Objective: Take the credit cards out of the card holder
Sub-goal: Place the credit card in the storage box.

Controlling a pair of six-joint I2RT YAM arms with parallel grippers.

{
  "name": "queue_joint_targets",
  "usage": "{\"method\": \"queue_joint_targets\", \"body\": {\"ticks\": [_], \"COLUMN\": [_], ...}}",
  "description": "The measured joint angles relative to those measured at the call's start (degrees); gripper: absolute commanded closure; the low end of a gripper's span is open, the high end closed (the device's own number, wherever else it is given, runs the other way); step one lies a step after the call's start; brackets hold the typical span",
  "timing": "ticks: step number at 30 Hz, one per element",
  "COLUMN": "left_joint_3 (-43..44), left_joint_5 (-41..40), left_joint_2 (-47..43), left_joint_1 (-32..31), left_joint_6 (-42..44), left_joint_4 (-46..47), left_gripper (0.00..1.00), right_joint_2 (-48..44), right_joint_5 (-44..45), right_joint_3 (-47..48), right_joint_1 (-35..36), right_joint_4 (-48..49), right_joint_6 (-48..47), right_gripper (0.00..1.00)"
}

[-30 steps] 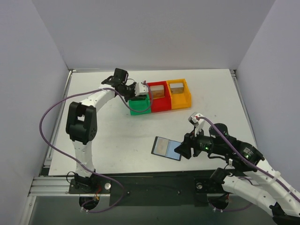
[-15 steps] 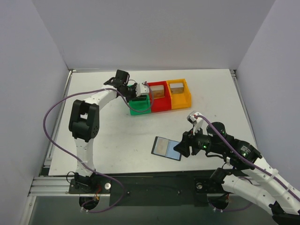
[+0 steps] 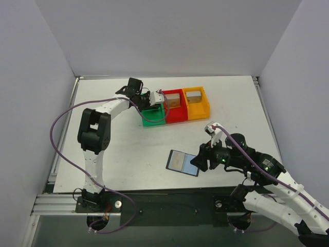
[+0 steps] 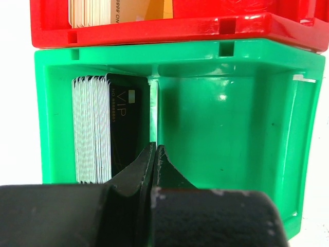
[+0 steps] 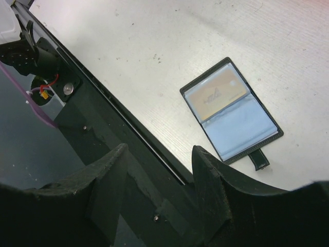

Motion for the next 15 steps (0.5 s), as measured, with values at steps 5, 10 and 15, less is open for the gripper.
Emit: {"method": "queue_joint_targets", "body": {"ticks": [5,10,15], "left_joint_3": [0.0,0.0,0.0], "left_joint_5": [-0.9,-1.2,-1.4], "left_joint_2": [0.1,0.9,1.0], "left_joint_1": [0.0,0.0,0.0], "left_joint_6": [-0.9,-1.7,-2.3], "left_joint_4": [1.6,3.3,4.0], "left_gripper": [1.00,1.00,1.00], "right_joint_2": [0.5,0.6,1.1], "right_joint_5": [0.1,0.4,0.7], "right_joint_3": [0.0,0.0,0.0], "right_joint_1": [0.0,0.0,0.0], "right_joint_4": [0.0,0.1,0.2], "right_joint_6": [0.0,0.0,0.0], "right_gripper": [0.52,0.52,0.52]}}
